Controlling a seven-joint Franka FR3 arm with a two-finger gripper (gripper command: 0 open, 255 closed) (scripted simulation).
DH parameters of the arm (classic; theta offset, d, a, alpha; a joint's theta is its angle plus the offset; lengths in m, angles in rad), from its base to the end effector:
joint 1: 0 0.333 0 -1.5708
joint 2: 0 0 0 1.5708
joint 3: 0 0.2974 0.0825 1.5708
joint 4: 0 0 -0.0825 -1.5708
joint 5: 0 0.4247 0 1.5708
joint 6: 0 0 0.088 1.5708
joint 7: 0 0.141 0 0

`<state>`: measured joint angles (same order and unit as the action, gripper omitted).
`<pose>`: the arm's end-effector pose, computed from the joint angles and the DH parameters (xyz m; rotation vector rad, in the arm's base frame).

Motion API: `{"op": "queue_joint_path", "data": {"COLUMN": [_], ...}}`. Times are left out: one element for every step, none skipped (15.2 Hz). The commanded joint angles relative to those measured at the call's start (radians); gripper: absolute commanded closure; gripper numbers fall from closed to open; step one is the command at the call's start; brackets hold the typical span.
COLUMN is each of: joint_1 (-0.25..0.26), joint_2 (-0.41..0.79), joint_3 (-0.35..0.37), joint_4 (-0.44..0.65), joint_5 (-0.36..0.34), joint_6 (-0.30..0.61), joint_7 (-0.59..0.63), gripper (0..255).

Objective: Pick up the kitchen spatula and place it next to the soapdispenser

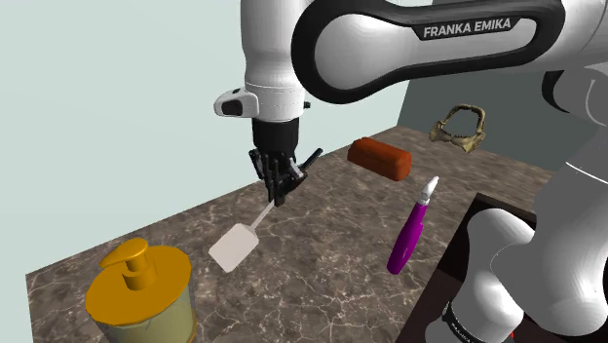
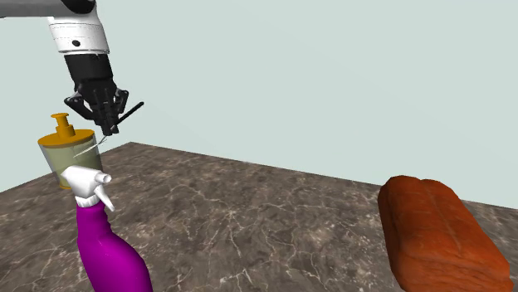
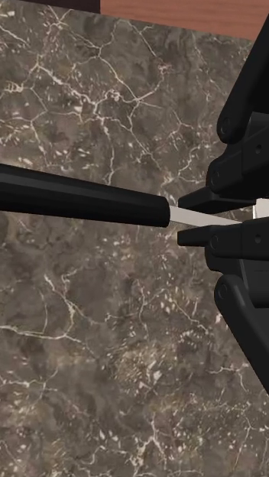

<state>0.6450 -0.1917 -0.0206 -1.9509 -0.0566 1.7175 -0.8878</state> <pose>0.4418 0.3090 0.4978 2.2409 2.1344 -0.0745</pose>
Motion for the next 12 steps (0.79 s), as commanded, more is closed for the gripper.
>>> {"op": "queue_joint_path", "data": {"joint_1": [0.001, 0.001, 0.001, 0.0, 0.0, 0.0, 0.0, 0.0, 0.0, 0.0, 0.0, 0.0], "joint_2": [-0.002, -0.002, -0.001, -0.001, 0.0, 0.001, 0.003, 0.004, 0.006, 0.008, 0.01, 0.012], "joint_3": [0.001, 0.001, 0.001, 0.0, 0.0, 0.0, 0.0, 0.0, 0.0, 0.0, 0.0, 0.0], "joint_4": [-0.028, -0.042, -0.055, -0.067, -0.08, -0.092, -0.105, -0.117, -0.128, -0.14, -0.151, -0.162], "joint_5": [0.0, 0.0, 0.0, -0.001, -0.001, -0.001, -0.001, -0.001, -0.002, -0.002, -0.002, -0.002], "joint_6": [0.027, 0.04, 0.054, 0.067, 0.081, 0.094, 0.107, 0.121, 0.134, 0.148, 0.161, 0.174], "joint_7": [0.003, 0.004, 0.004, 0.005, 0.005, 0.006, 0.007, 0.007, 0.008, 0.009, 0.009, 0.01], "gripper": [255, 255, 255, 255, 255, 255, 255, 255, 255, 255, 255, 255]}}
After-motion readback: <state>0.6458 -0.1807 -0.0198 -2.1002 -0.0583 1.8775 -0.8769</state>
